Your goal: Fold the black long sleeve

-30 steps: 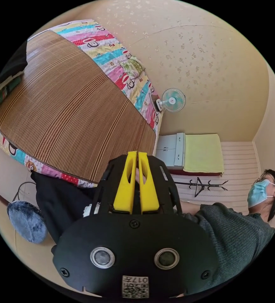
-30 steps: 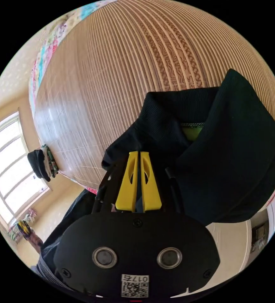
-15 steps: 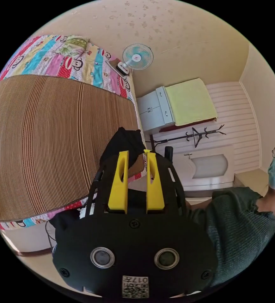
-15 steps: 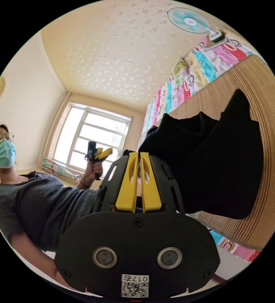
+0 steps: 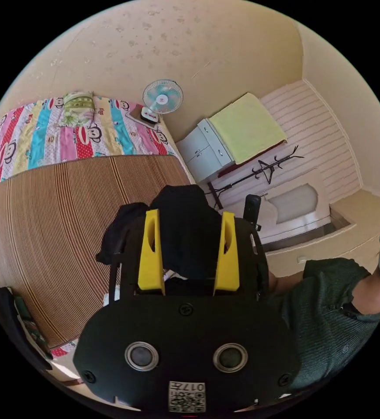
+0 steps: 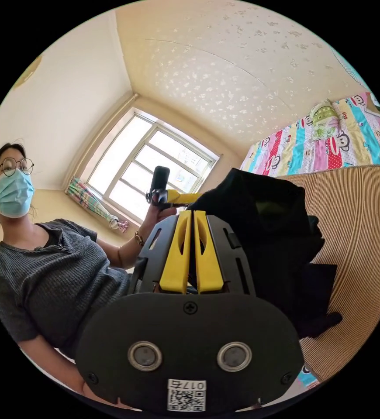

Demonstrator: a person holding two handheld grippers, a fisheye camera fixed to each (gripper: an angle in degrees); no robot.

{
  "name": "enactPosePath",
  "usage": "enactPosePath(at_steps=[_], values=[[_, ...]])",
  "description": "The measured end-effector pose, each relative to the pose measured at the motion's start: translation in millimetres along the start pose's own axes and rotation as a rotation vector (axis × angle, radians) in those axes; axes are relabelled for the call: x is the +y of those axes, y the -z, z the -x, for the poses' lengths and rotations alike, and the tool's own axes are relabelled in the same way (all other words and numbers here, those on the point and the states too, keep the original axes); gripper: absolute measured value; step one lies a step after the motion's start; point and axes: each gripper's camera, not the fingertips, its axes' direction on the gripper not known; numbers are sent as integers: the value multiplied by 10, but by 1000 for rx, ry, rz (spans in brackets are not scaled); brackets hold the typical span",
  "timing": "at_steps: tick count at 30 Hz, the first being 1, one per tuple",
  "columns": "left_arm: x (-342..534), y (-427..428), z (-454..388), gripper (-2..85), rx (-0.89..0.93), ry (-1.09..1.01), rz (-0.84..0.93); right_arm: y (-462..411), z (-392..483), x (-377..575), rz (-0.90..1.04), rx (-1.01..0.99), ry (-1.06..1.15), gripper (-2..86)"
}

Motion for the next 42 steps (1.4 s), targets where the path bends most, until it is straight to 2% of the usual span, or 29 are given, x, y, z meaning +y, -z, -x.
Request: enactPosePath(at_steps=[4, 8, 14, 17, 20, 22, 26, 28, 32, 34, 37, 42], values=[[587, 203, 227, 183, 81, 33, -35, -430, 78, 124, -18, 19, 12, 9], [870, 426, 357, 183, 187, 42, -50, -1122, 237, 243, 84, 75, 62, 8], [1155, 878, 563, 167, 76, 32, -92, -2078, 349, 485, 153, -28, 63, 8], [1342, 1226, 557, 139, -70, 20, -193, -2398, 447, 630, 139, -33, 71, 8], [1514, 1520, 452, 103, -135, -98, -274, -2551, 578, 783, 113, -40, 94, 10], [1619, 1734, 311, 65, -126, -281, -293, -2550, 672, 874, 90, -52, 123, 11], [1671, 2193, 298, 51, 98, -441, -329, -2305, 781, 1122, 15, -222, 230, 14], [1693, 2610, 308, 49, 241, -527, -418, -2098, 770, 1292, -58, -234, 271, 18], [1656, 3158, 281, 50, 494, -677, -554, -1848, 619, 1741, -64, 35, 208, 55], [1557, 3391, 175, 50, 618, -747, -591, -1862, 528, 1961, -39, 96, 201, 86], [1451, 3525, -71, 51, 688, -837, -600, -1981, 301, 2285, -6, 122, 192, 128], [1263, 3423, -441, 51, 774, -908, -533, -2223, 246, 2454, 5, -97, 300, 186]])
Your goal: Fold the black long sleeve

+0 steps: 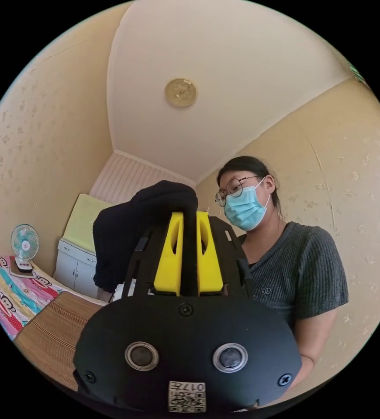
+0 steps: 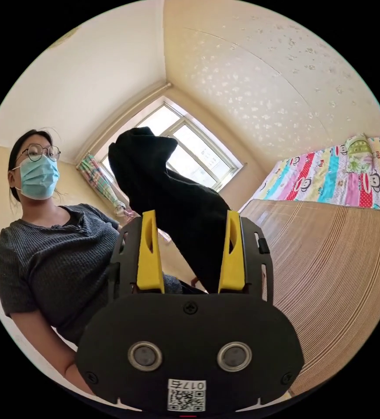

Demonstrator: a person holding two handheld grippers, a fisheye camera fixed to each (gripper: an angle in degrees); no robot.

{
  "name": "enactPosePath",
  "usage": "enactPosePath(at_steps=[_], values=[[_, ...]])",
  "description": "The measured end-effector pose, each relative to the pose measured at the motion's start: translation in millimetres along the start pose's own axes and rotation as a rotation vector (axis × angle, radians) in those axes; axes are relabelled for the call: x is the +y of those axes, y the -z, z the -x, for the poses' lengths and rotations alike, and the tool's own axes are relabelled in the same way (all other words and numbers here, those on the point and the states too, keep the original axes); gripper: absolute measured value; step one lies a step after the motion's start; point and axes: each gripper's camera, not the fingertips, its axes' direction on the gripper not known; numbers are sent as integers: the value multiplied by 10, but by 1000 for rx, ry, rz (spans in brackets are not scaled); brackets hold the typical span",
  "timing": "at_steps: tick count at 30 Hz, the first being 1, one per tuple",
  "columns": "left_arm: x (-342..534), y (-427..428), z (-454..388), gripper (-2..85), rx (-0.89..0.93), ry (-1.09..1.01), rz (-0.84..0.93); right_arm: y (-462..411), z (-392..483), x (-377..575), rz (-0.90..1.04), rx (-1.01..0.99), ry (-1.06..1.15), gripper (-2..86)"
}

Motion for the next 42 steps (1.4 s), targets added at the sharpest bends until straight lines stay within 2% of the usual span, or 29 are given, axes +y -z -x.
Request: enactPosePath(at_steps=[2, 4, 5, 7, 11, 16, 18, 20, 23, 27, 33, 36, 38, 42], values=[[-24, -131, 59, 51, 11, 13, 28, -43, 81, -21, 1, -26, 56, 153], [-19, -214, 122, 52, -20, 28, 54, -132, 155, -64, 105, -48, 97, 53], [-12, -217, 136, 52, -36, 36, 57, -144, 222, -73, 148, 15, 96, 46], [32, -157, 162, 52, -120, 68, 66, -31, 372, -54, 108, 172, 97, 38], [135, -24, 121, 53, -303, 125, 131, 247, 904, -40, -56, 422, 168, 30], [582, -22, 399, 64, -649, 379, 248, -15, 1555, 61, -170, 625, 320, 28], [872, -143, 616, 68, -667, 479, 267, -281, 1740, 184, -190, 646, 357, 28], [1184, -311, 828, 75, -612, 555, 244, -459, 1852, 297, -205, 665, 397, 28], [1535, -657, 1117, 105, -591, 659, 288, -625, 2088, 441, -234, 783, 454, 28], [1488, -1104, 1103, 163, -647, 581, 294, -677, 2392, 607, -285, 910, 498, 30], [1380, -1928, 1214, 221, -846, 583, 491, -702, 2643, 913, -397, 1004, 469, 31], [1376, -2437, 1315, 217, -745, 530, 627, -685, 2707, 1057, -438, 1038, 430, 32], [1373, -2630, 1324, 207, -684, 516, 647, -651, 2728, 1126, -452, 1038, 401, 31], [1389, -2914, 1324, 148, -834, 488, 759, -588, 2772, 1333, -519, 1020, 330, 30]])
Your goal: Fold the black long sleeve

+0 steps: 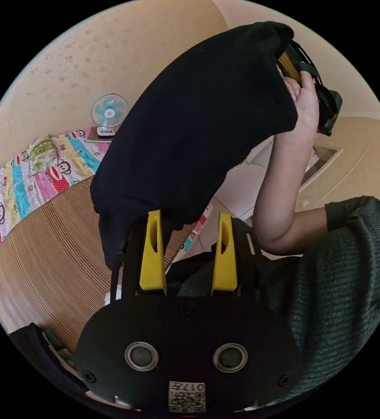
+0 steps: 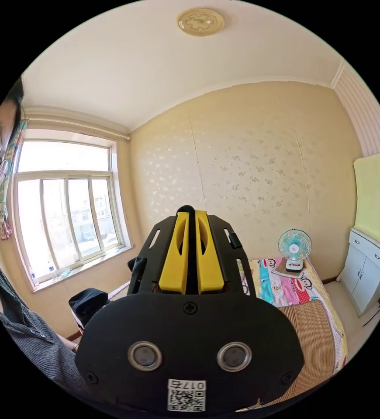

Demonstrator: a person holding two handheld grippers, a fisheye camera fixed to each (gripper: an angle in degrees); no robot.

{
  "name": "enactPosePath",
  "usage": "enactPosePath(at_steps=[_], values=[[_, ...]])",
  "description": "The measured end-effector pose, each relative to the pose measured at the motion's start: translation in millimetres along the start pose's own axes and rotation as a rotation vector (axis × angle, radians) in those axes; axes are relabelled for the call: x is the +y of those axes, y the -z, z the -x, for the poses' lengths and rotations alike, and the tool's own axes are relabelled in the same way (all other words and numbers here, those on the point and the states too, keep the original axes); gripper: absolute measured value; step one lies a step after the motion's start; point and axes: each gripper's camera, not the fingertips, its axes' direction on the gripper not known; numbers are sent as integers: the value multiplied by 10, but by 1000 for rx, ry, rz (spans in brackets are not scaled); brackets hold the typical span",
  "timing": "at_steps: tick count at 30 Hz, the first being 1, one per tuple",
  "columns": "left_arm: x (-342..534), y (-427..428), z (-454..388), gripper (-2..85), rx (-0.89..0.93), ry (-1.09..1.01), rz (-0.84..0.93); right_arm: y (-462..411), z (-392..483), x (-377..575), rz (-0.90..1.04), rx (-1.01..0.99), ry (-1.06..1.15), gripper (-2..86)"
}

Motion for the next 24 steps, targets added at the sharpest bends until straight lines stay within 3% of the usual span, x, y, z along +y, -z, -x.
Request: enactPosePath(at_steps=[6, 13, 24], values=[[-84, -184, -588, 120, -254, -145, 64, 114, 94, 159, -4, 7, -74, 29], [-45, -125, -713, 182, -267, -85, 60, 74, 686, 175, 6, 56, -13, 29], [-36, 365, -810, 167, -345, -64, -33, 209, 1537, -194, 8, 25, 284, 31]])
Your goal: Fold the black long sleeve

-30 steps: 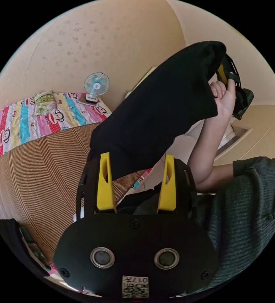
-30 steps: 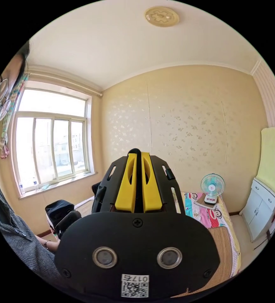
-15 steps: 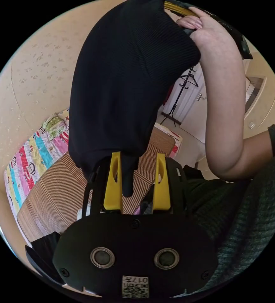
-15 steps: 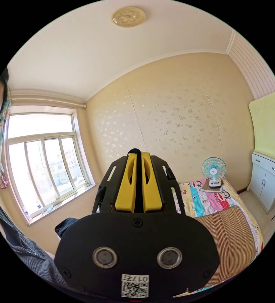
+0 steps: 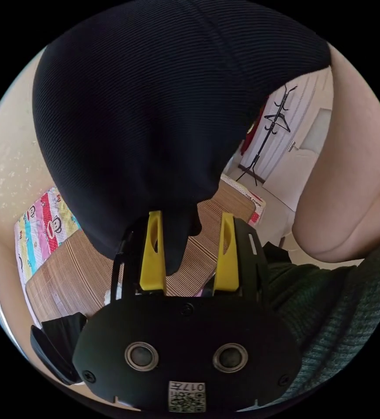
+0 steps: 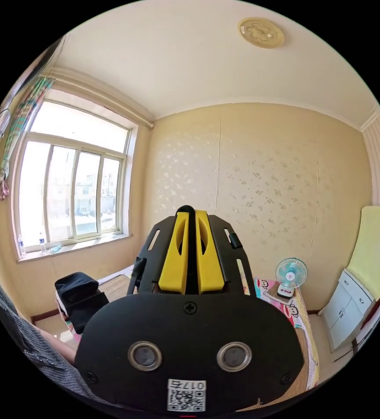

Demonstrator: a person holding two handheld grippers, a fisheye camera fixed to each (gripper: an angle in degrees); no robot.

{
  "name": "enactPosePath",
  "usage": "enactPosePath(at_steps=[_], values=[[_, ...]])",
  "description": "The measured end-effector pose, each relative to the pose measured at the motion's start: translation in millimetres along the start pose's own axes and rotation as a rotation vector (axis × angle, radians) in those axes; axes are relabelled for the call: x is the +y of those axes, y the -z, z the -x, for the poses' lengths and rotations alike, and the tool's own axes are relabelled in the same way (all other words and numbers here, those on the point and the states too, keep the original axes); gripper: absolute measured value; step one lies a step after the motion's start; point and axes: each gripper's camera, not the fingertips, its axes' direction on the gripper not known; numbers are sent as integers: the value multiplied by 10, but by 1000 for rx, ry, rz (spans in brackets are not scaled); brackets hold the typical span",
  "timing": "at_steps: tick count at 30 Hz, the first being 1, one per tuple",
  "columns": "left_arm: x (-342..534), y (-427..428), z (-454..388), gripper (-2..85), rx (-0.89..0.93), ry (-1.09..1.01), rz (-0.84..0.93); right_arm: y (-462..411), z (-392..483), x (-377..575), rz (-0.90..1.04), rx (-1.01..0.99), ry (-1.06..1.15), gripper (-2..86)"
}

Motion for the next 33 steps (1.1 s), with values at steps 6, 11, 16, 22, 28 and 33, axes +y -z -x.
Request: enactPosePath(at_steps=[6, 11, 16, 22, 28, 33], values=[[409, 635, 595, 141, 43, 50, -101, 40, -440, -197, 38, 38, -99, 30], [844, 1036, 778, 182, 167, 62, -120, -57, -396, -384, 55, 58, -87, 30], [854, 975, 30, 192, -24, -136, -59, -275, -119, -694, 86, 110, 16, 30], [899, 1016, 152, 112, -330, 9, -126, -432, -341, -1066, 89, 71, 11, 30], [1339, 1684, 939, 49, -109, 92, -282, -520, -1536, -1285, 163, -41, -124, 31], [1549, 2118, 1828, 44, 99, 216, -383, -821, -2904, -1077, 346, -529, -135, 30]])
